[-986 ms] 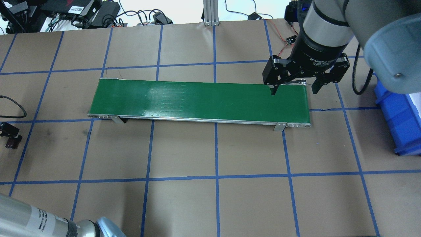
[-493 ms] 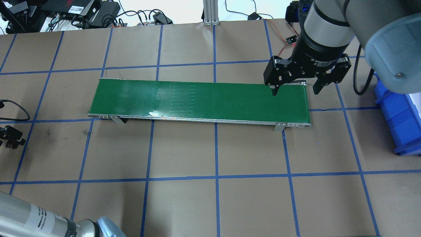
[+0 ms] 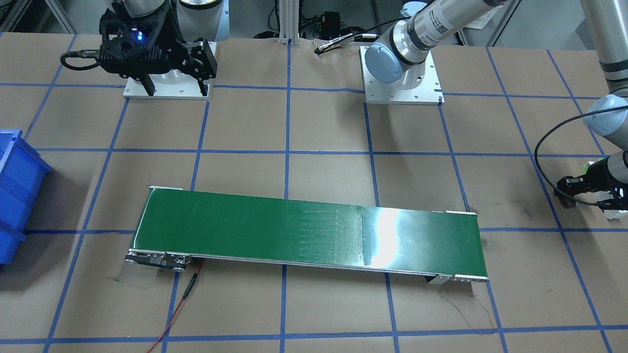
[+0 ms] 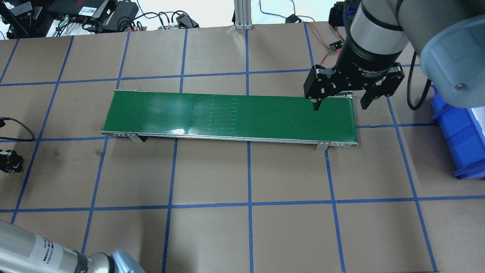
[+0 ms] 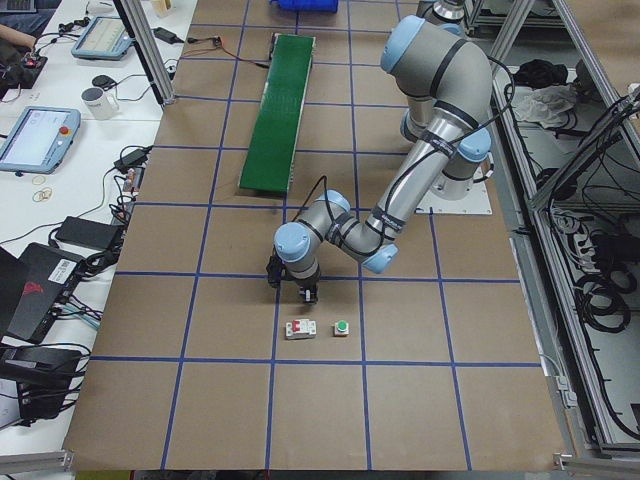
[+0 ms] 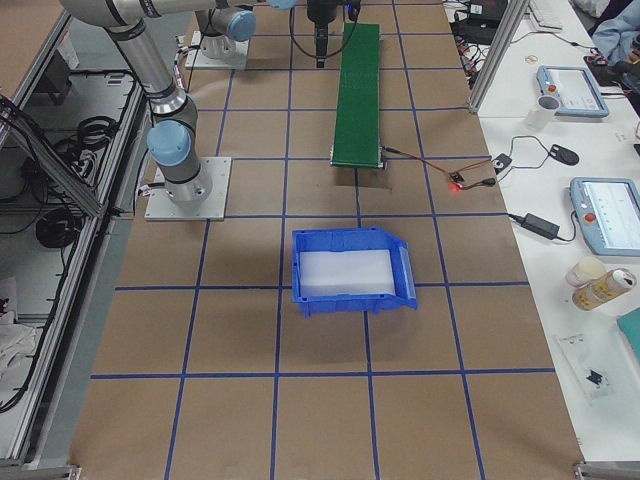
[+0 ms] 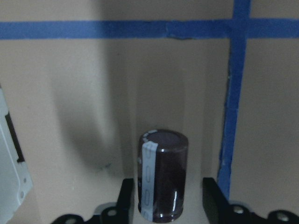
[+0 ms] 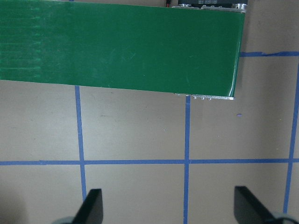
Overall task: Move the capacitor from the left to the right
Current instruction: 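Close the left gripper on the dark capacitor and lift it, then carry the capacitor with the left gripper over the green belt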
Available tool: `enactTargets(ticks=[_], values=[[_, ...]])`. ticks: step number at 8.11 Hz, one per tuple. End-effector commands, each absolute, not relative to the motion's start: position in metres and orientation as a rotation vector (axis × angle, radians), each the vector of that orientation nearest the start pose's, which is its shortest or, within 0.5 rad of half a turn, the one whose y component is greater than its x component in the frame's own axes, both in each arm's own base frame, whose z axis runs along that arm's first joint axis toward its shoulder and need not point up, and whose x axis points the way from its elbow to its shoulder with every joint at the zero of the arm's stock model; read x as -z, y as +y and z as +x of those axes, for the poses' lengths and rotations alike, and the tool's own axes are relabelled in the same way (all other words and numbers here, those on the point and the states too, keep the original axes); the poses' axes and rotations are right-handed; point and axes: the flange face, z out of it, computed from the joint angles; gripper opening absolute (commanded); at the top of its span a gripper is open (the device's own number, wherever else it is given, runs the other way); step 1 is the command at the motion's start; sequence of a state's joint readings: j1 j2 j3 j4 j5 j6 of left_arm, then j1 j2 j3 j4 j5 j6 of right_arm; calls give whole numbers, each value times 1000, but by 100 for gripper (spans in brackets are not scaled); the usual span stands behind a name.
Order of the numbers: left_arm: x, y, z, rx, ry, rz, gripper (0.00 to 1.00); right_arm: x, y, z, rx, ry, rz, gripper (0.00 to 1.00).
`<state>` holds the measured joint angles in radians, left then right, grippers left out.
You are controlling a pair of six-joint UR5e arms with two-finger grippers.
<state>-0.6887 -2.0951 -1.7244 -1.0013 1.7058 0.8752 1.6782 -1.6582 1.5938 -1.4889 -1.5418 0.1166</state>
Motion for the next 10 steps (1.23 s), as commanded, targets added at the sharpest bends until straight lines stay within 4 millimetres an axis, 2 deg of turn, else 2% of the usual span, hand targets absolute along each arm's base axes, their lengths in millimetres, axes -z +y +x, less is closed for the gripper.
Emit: enactTargets(ticks=[1,2,3,4,5,6,7,9,10], values=[[-192,-479,394,-255,3103,5,0,-509,-436,184,-33,3116,12,100],[-210,-478,393,-227,3091,56,0,-509,-435,184,-36,3116,12,100],[-247,-478,383,-179,3057,102,0,-509,-435,184,-36,3115,15,100],[-291,-480,364,-110,3031,131,0,-509,-435,184,-36,3116,15,100],[-322,-492,329,-37,3032,200,0,-510,-436,184,-29,3111,15,100],[-343,-513,282,11,3000,300,0,-510,-436,184,-27,3112,15,100],[-352,-536,229,48,2985,354,0,-509,-437,184,-22,3114,15,100],[-357,-566,142,140,3029,352,0,-510,-437,184,-19,3114,15,100],[-354,-574,112,181,3083,321,0,-510,-437,184,-17,3113,15,100]])
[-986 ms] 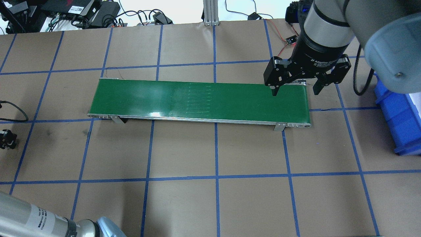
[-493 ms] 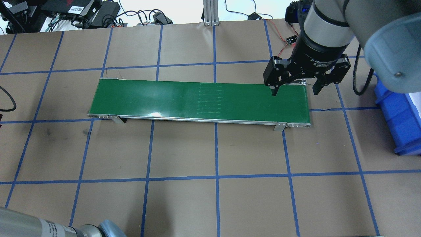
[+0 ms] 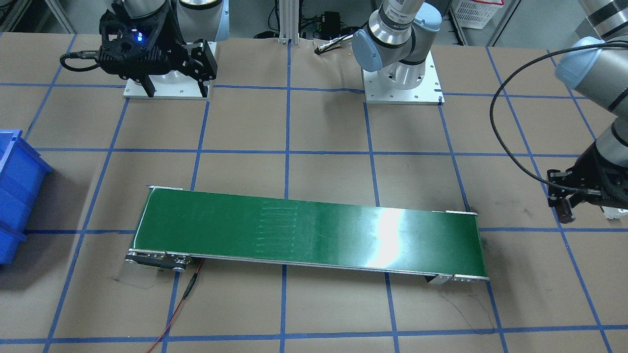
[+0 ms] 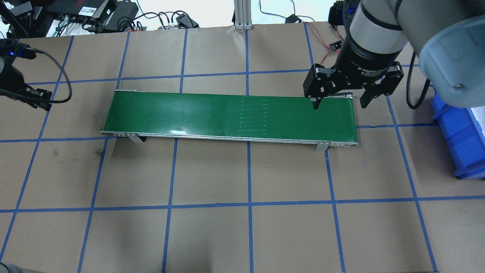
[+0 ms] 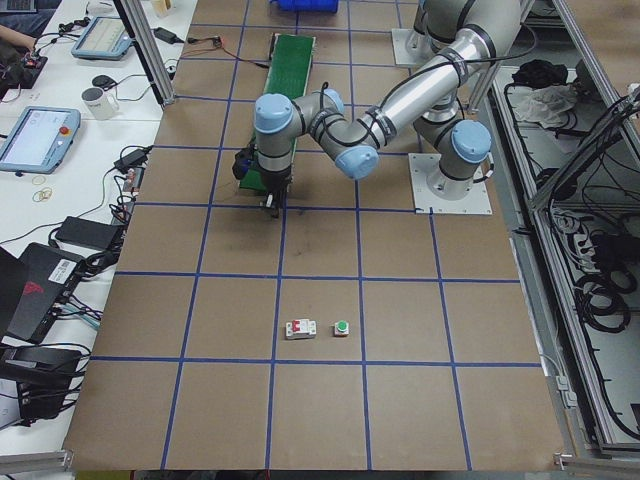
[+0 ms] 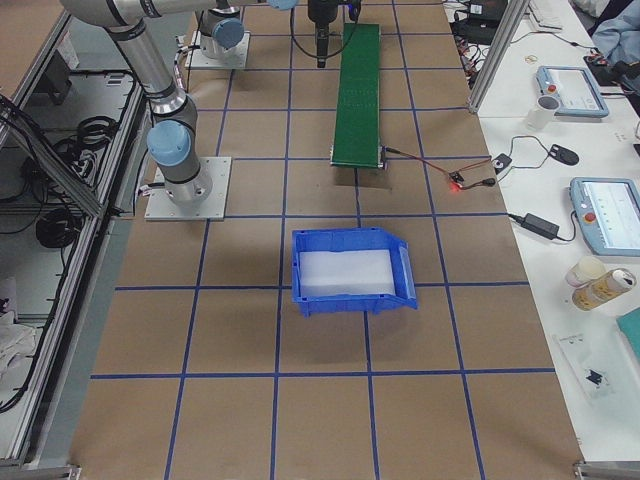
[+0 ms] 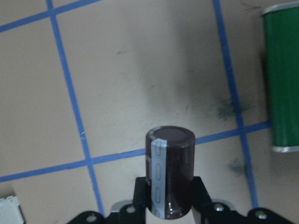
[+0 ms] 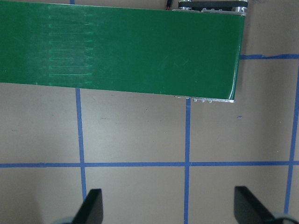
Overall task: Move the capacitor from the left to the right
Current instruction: 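Carry the capacitor with the left gripper over the green belt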
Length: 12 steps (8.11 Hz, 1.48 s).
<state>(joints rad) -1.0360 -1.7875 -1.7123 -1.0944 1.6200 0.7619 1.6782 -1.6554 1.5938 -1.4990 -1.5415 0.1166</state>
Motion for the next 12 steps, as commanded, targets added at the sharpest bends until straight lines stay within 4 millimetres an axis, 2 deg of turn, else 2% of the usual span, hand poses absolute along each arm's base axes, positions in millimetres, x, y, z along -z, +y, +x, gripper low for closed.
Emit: enactTargets(ticks=[1,3,5,7,11,12], values=[[-344,-581,98,164,3084,339,0,-510,-437,184,-17,3113,15,100],[-310,-593,92,113,3119,343,0,-510,-437,184,-17,3113,15,100],[-282,-599,77,28,3150,291,0,-510,-437,184,-19,3114,15,100],[-274,-605,48,15,3166,173,0,-509,-437,184,-21,3115,15,100],[-250,-609,45,-56,3170,141,0,-510,-437,184,-19,3115,15,100],[-250,-608,45,-62,3174,73,15,-510,-436,184,-21,3115,15,100]])
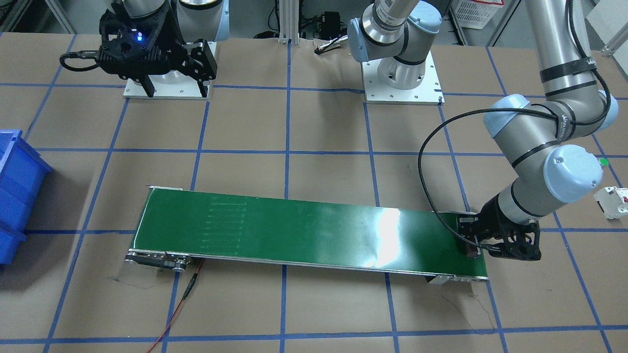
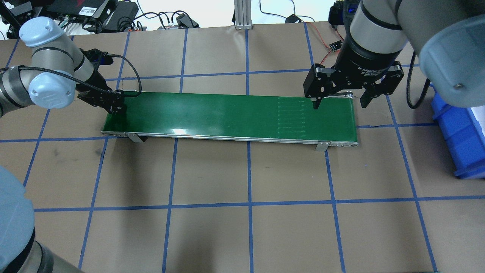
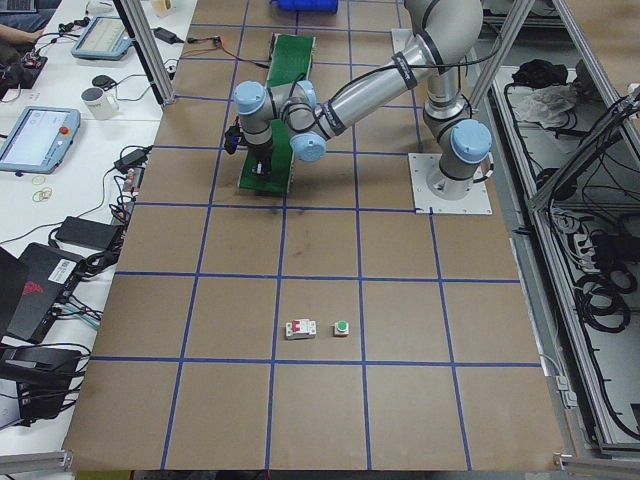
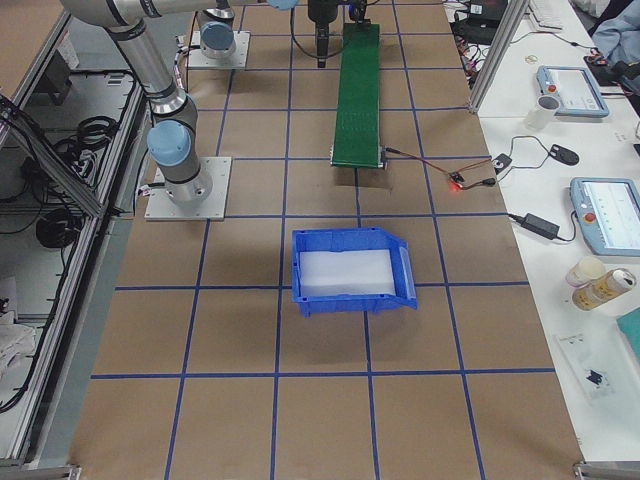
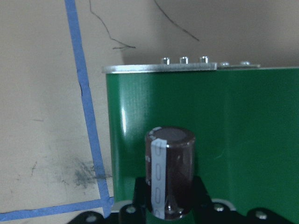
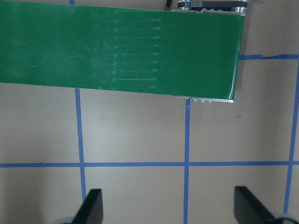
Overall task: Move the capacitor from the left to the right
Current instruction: 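Lower the capacitor onto the belt and open the left gripper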
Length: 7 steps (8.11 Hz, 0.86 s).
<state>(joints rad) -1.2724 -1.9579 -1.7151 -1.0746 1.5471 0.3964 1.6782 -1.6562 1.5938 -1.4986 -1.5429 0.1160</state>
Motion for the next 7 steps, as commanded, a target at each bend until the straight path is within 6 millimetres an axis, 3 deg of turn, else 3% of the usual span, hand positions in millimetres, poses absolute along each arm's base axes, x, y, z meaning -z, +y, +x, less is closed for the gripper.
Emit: enactTargets(ticks=[1,2,3,4,5,7], values=[[-251,-608,45,-60,3174,65,55,-510,-436,184,-21,3115,15,100],[-258,-607,42,-47,3170,58,100,-510,-436,184,-21,3115,15,100],[-270,-606,34,-20,3151,68,100,-510,-436,184,-21,3115,12,100],[-295,-602,16,46,3139,68,100,-510,-436,184,-21,3115,15,100],[-327,-591,-2,97,3124,69,100,-510,-436,184,-21,3115,12,100],[-401,-552,-14,169,3094,49,100,-510,-437,184,-19,3114,12,100]])
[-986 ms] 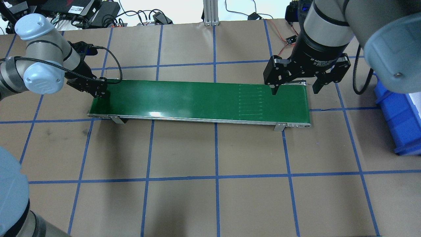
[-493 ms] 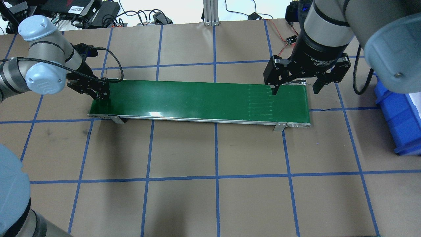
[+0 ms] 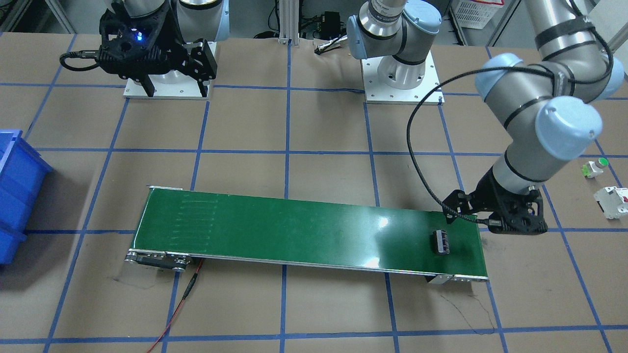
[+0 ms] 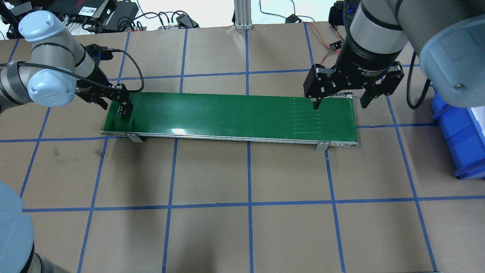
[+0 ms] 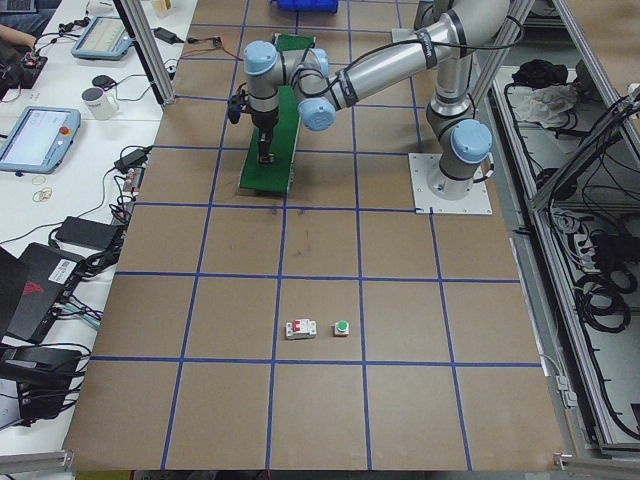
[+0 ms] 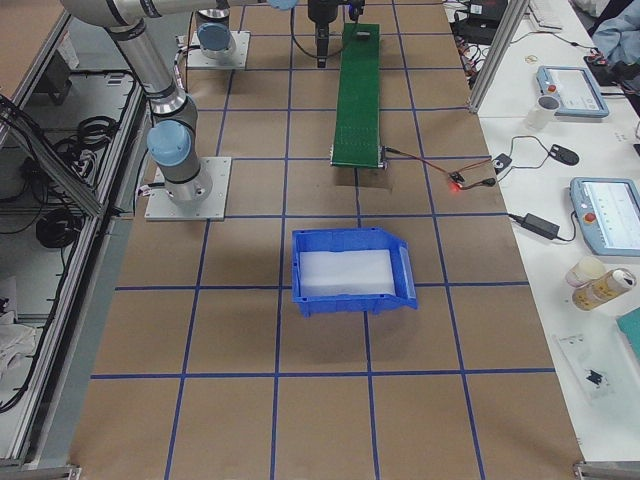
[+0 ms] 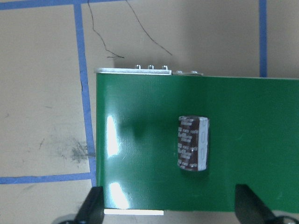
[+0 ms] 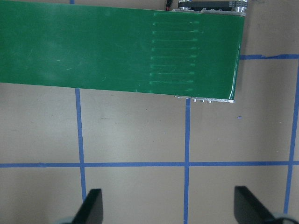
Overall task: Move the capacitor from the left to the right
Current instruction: 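Lower the capacitor onto the belt and open the left gripper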
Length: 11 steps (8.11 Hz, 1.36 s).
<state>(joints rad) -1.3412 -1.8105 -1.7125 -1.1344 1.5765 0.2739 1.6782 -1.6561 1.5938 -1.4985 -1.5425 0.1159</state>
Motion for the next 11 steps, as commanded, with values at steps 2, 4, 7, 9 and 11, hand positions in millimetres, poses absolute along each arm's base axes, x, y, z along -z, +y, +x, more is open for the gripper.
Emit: enactTargets(ticks=[2,4,7,9,11], values=[[-442,-520,-25,190,3104,-86,100,-509,-438,184,-21,3115,12,100],[-445,-513,-31,164,3108,-82,100,-509,-438,184,-22,3114,15,100],[-433,-512,-33,65,3117,-75,100,-499,-446,180,-51,3123,-6,100],[-433,-512,-33,67,3119,-65,100,-433,-490,178,-213,3160,-48,100],[-436,-511,-32,74,3118,-67,100,-358,-530,180,-166,3151,-63,100]])
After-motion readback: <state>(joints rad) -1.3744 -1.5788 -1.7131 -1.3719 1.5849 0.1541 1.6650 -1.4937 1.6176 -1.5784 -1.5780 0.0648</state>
